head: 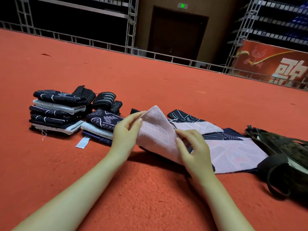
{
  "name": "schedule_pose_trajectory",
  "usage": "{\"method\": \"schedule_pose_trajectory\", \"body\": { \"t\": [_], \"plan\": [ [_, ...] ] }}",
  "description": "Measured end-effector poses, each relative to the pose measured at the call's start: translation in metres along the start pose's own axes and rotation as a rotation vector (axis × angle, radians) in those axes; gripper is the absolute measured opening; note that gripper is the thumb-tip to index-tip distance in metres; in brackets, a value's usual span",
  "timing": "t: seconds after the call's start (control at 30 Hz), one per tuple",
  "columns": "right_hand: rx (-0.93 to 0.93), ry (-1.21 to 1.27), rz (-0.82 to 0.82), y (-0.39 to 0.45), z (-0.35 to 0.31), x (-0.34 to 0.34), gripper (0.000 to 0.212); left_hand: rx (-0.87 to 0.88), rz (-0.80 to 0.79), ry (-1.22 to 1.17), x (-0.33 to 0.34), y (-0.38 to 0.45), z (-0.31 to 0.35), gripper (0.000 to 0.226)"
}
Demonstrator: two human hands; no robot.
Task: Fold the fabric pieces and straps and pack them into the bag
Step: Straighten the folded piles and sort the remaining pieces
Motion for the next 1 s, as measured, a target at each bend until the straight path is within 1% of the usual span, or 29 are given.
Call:
{"method": "schedule_pose_trajectory", "body": {
  "t": [0.1,0.23,0.3,0.37,0.43,0.5,0.57,0.7,0.83,0.93,1.0],
  "plan": [
    [0.022,0.011,-0.084,-0.001,-0.001,0.006,0.035,0.001,0.032,-0.033,-0.004,0.000,0.003,0.031],
    [0.053,0.035,-0.053,0.001,0.000,0.000,0.028,-0.015,0.050,-0.057,-0.006,0.001,0.002,0.030],
    [0.051,0.018,-0.055,0.000,-0.001,-0.001,0.027,-0.012,0.025,-0.030,-0.006,0.002,0.003,0.031],
    [0.044,-0.001,-0.037,0.000,-0.003,-0.003,0.024,0.014,-0.023,0.063,-0.005,0.002,0.006,0.031],
    [0.025,-0.004,-0.007,0.001,-0.007,-0.006,0.022,0.066,-0.064,0.219,-0.005,0.004,0.009,0.029],
    [-0.014,-0.022,0.023,0.002,-0.014,-0.009,0.021,0.112,-0.097,0.359,-0.004,0.004,0.012,0.038],
    [-0.059,-0.044,0.045,0.004,-0.023,-0.013,0.022,0.154,-0.119,0.400,-0.002,0.003,0.017,0.046],
    [-0.118,-0.029,0.098,0.006,-0.033,-0.025,0.023,0.238,-0.116,0.370,0.000,-0.002,0.031,0.049],
    [-0.125,0.003,0.113,0.009,-0.031,-0.028,0.019,0.198,-0.073,0.106,-0.003,-0.004,0.040,0.043],
    [-0.074,0.011,0.072,0.010,-0.021,-0.024,0.020,0.188,-0.065,0.023,0.000,-0.006,0.041,0.040],
    [-0.033,0.028,-0.023,0.009,-0.014,-0.018,0.026,0.170,-0.051,0.024,-0.001,-0.005,0.036,0.041]
  ]
}}
Point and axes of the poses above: each hand's wrist, its own y-axis towards the middle knuckle, its own x-axis out of the palm, z = x × y, the point moved 7 cm from there along y, towards the middle knuckle, and after that the axes turned 1 degree about -z, right-handed, at the moved point
